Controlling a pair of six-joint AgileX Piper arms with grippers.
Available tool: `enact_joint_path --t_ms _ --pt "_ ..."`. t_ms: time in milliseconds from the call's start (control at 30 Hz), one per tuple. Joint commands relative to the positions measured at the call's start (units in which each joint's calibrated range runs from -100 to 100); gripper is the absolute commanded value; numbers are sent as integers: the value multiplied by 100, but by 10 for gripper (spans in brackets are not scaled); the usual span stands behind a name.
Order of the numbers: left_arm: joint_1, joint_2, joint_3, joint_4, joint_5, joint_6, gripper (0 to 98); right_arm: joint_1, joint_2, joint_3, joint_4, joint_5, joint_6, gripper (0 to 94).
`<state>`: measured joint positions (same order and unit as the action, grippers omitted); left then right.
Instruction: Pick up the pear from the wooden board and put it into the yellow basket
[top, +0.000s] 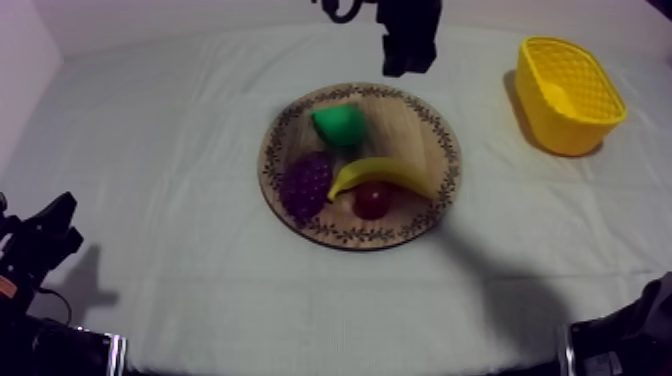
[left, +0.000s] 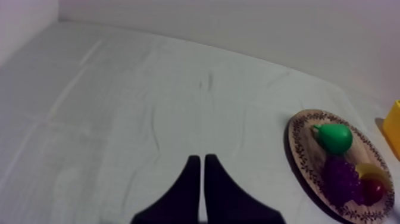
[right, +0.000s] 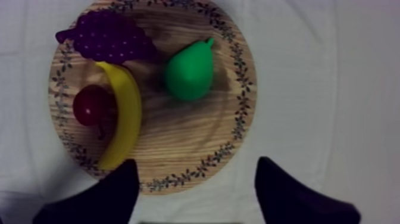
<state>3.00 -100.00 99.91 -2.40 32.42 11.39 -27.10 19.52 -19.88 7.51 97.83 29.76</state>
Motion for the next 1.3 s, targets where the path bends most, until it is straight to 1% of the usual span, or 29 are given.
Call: enact_joint_path --t_ms 0,133,233,467,667,867,1100,1133,1267 --pt "0 0 -2 -2 0 2 1 -22 95 18 -38 -1 -26 710" --pt "0 0 -2 -2 0 2 1 -60 414 51 -121 -36 -61 789" --pt "0 0 -2 -2 0 2 1 -67 730 -5 -185 -123 -91 824" --pt "0 0 -2 -2 0 2 1 -43 1548 -330 -285 -306 -143 853" --pt "0 0 -2 -2 0 2 1 6 2199 -653 -325 -424 -155 856" --pt "0 0 -2 -2 0 2 1 42 2759 -1147 -329 -442 -159 843" --pt "0 0 -2 -2 0 2 1 -42 3258 -1661 -373 -481 -213 826" --pt "0 0 -2 -2 0 2 1 -53 3330 -1748 -371 -485 -225 810" --pt "0 0 -2 -2 0 2 1 -48 3605 -2115 -362 -470 -296 688"
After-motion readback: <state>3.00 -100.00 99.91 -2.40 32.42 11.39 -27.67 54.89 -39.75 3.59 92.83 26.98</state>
